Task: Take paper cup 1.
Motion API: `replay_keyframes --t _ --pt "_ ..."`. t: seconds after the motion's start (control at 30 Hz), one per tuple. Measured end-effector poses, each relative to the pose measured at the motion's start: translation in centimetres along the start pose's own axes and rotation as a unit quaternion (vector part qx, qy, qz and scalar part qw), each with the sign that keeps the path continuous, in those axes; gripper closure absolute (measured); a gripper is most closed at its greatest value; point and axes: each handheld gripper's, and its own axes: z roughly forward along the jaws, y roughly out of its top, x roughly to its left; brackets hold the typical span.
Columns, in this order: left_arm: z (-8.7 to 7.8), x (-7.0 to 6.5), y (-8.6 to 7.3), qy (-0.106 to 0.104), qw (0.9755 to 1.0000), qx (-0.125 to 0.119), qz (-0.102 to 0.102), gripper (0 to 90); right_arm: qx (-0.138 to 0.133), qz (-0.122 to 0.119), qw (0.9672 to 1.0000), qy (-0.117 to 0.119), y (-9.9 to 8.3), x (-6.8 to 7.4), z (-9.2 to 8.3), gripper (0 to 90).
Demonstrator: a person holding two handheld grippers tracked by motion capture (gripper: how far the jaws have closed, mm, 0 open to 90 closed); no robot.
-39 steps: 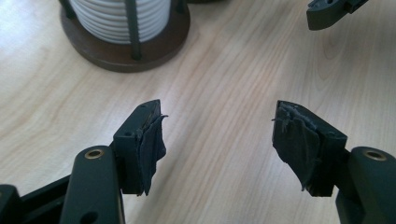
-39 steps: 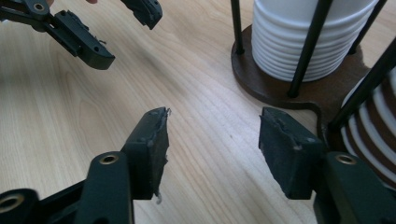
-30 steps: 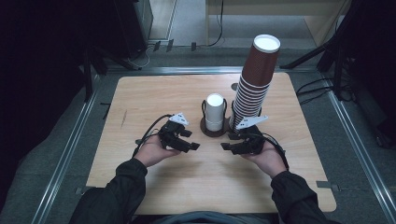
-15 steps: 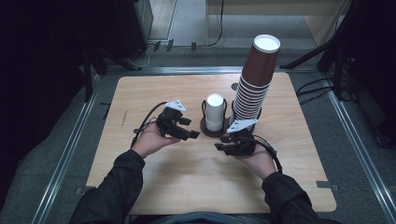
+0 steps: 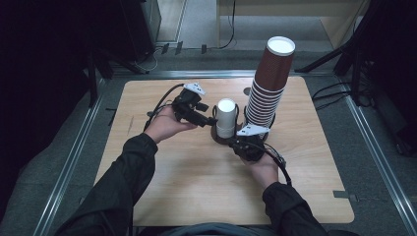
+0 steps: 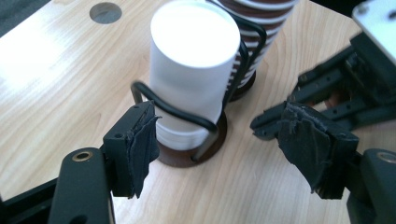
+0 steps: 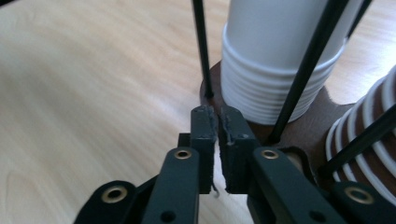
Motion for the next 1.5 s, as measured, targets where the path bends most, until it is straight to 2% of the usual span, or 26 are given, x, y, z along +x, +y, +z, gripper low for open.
replay_keyframes --t 0.1,0.13,0.17,0.23,0.27,0.33,0.5,0.63,0.67,0.8,0.93,1.13,1.2,1.5 --pt "0.5 0.2 1.1 0.004 0.9999 0.009 0.01 27.5 -0.003 0.008 0.9999 -0.012 -0.1 0.5 0.4 86.2" --pt "0.9 0.2 1.8 0.002 0.9998 0.012 0.014 26.7 -0.009 0.014 0.9996 -0.024 -0.3 0.7 0.8 86.4" --pt "0.9 0.2 1.8 0.002 0.9998 0.012 0.014 26.6 -0.009 0.014 0.9996 -0.024 -0.3 0.7 0.8 86.4" --pt "1.4 0.3 2.6 -0.007 0.9996 0.018 0.019 26.4 -0.03 0.03 0.9979 -0.05 -0.4 0.9 1.0 89.0" --pt "1.6 0.3 2.8 -0.006 0.9995 0.021 0.022 26.4 -0.045 0.048 0.9961 -0.059 -0.4 0.9 1.2 89.4" --pt "2.0 0.4 3.3 -0.003 0.9992 0.027 0.029 25.9 -0.055 0.073 0.9941 -0.057 -0.4 0.9 1.5 89.4" --pt "2.6 0.8 3.8 -0.003 0.9993 0.022 0.029 25.2 -0.049 0.08 0.9928 -0.075 -0.4 1.3 2.6 89.4" --pt "3.1 0.9 4.1 -0.001 0.9992 0.024 0.032 25.1 -0.057 0.1 0.9896 -0.087 -0.4 1.3 3.2 89.4" --pt "3.3 0.9 4.2 -0.001 0.999 0.025 0.036 25.0 -0.064 0.108 0.9879 -0.091 -0.3 1.4 3.3 89.4" --pt "3.8 1.1 4.2 0.005 0.9986 0.033 0.041 25.1 -0.074 0.114 0.9861 -0.097 -0.1 1.3 3.3 89.5" --pt "4.0 1.3 4.1 0.005 0.9986 0.032 0.042 25.4 -0.074 0.116 0.9857 -0.097 0.0 1.3 3.4 89.5" --pt "4.5 1.3 4.1 0.009 0.9982 0.033 0.048 30.8 -0.077 0.116 0.9855 -0.097 0.0 1.3 3.4 89.4" --pt "4.5 1.2 4.2 0.01 0.9982 0.031 0.051 33.4 -0.075 0.111 0.9864 -0.096 0.0 1.4 3.5 89.4" --pt "4.4 0.9 4.3 0.019 0.9976 0.029 0.06 34.6 -0.071 0.105 0.987 -0.098 0.1 1.3 3.5 89.4"
